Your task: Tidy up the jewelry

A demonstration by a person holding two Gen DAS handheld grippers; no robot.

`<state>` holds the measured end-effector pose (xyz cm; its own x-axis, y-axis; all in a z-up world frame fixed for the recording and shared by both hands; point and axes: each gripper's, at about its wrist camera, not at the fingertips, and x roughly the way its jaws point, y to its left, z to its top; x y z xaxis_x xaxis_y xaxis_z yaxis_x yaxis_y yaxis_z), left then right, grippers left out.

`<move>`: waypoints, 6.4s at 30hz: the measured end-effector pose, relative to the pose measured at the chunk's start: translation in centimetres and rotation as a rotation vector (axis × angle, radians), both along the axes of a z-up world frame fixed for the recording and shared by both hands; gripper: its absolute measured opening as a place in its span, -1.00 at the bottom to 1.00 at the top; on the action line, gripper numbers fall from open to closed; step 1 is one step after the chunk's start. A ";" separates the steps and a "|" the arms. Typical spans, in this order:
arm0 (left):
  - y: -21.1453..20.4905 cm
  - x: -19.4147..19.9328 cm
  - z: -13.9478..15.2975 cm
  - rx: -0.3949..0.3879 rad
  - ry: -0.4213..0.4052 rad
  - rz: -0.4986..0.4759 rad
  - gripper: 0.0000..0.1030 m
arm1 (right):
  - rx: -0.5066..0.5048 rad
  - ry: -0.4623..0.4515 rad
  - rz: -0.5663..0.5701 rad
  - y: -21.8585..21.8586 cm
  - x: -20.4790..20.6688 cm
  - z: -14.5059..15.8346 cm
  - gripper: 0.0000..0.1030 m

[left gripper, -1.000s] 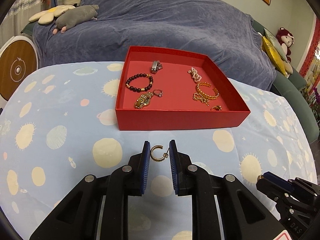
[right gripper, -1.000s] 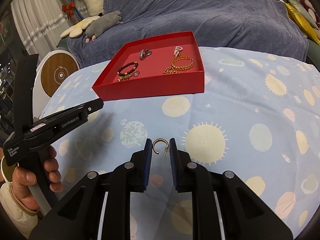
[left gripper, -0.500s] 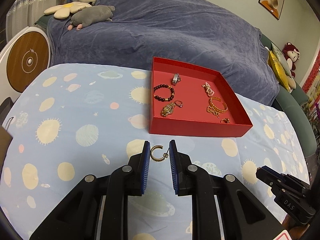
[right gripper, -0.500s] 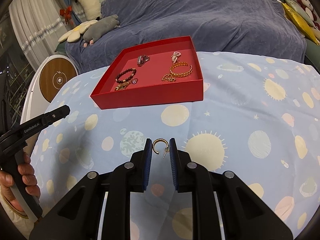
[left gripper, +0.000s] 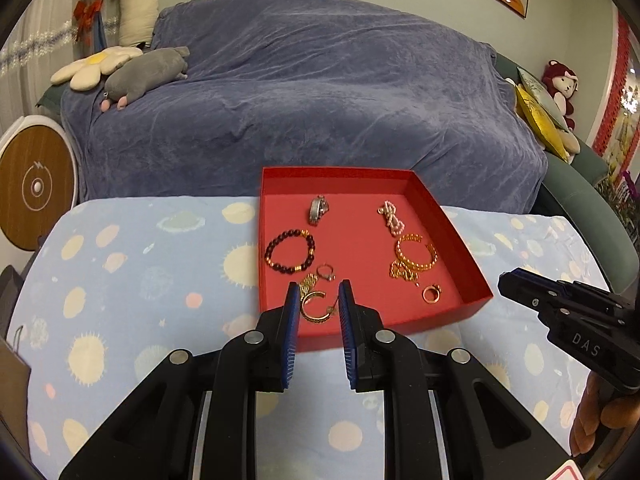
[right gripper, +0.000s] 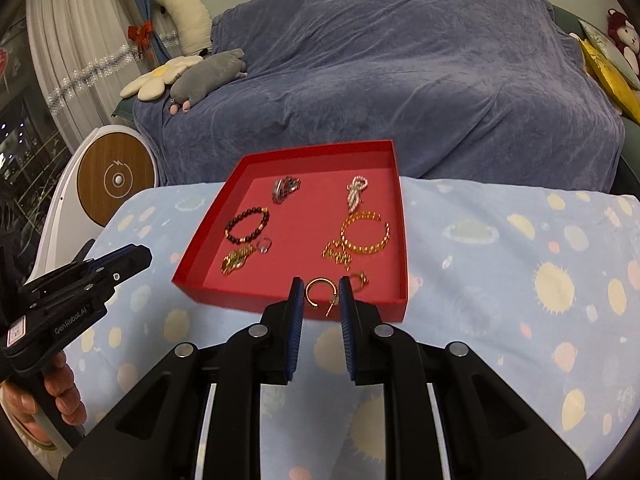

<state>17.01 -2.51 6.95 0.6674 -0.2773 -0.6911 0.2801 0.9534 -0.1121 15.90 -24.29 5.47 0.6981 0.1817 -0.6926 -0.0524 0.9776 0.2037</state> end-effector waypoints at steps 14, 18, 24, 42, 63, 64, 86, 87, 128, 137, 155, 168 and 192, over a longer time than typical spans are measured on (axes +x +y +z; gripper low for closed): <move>-4.1 10.0 -4.1 0.051 0.022 0.014 -0.68 | 0.025 0.055 -0.006 2.0 10.4 -3.7 -0.67; -4.4 11.5 -5.6 0.061 0.044 0.024 -0.68 | 0.025 0.074 -0.008 2.5 12.2 -4.9 -0.67; -4.5 12.5 -6.7 0.071 0.057 0.029 -0.68 | 0.022 0.092 -0.012 2.6 13.5 -6.0 -0.67; -4.3 13.1 -6.9 0.093 0.059 0.062 -0.52 | -0.020 0.092 -0.011 3.0 14.1 -6.3 -0.62; 1.4 2.1 1.2 0.048 -0.006 0.100 -0.14 | -0.057 -0.058 0.003 2.8 0.1 2.0 -0.31; 1.7 1.4 1.3 0.044 -0.003 0.100 -0.14 | -0.049 -0.055 0.004 2.7 -0.8 1.9 -0.31; 1.9 -7.5 -5.6 0.056 0.117 0.118 0.14 | -0.058 0.034 -0.004 3.9 -8.9 -3.9 0.09; 1.9 -7.5 -5.8 0.056 0.123 0.115 0.17 | -0.064 0.037 0.003 4.2 -9.0 -4.2 0.10; 0.6 -7.2 -7.3 0.100 0.144 0.123 0.38 | -0.145 0.041 -0.010 5.8 -8.5 -5.5 0.44; 0.7 -7.0 -7.3 0.103 0.148 0.135 0.38 | -0.150 0.042 -0.019 5.5 -8.4 -5.5 0.48; 0.8 -7.2 -7.3 0.113 0.142 0.158 0.38 | -0.174 0.032 -0.057 5.5 -8.5 -5.4 0.66; 0.7 -7.2 -7.1 0.125 0.131 0.174 0.47 | -0.189 0.026 -0.078 5.3 -8.6 -5.4 0.77; 0.8 -7.1 -7.1 0.133 0.129 0.191 0.56 | -0.195 0.027 -0.090 5.3 -8.5 -5.5 0.84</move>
